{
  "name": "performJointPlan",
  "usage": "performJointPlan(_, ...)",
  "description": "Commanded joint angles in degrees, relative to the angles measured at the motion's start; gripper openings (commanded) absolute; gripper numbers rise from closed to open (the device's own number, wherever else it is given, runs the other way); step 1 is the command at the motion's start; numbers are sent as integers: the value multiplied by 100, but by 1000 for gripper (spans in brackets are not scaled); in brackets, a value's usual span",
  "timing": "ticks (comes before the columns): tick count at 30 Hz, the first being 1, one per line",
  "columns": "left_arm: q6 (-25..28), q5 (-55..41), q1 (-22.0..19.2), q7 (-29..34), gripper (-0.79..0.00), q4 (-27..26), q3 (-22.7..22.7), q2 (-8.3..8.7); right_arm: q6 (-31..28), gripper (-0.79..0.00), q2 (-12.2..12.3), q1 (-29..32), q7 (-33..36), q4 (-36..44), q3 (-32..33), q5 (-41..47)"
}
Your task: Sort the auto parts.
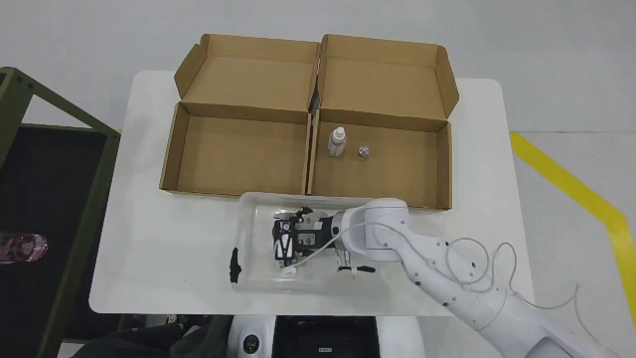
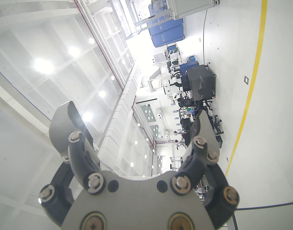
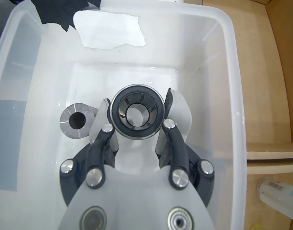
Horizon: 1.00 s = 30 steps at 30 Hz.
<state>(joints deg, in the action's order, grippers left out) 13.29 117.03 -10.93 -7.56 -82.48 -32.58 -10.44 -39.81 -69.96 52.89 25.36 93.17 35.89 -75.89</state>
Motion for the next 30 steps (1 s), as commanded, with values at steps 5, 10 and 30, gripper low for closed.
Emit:
performJointPlan(5,0,0,0,0,0,0,0,0,-90,-785,3,39,-84,66,93,68)
performJointPlan(10,0,0,0,0,0,0,0,0,-172,-785,28,97,-170,244,237,164)
performJointPlan(30,0,0,0,0,0,0,0,0,-281,-785,181,223,-197,1201,1015,90)
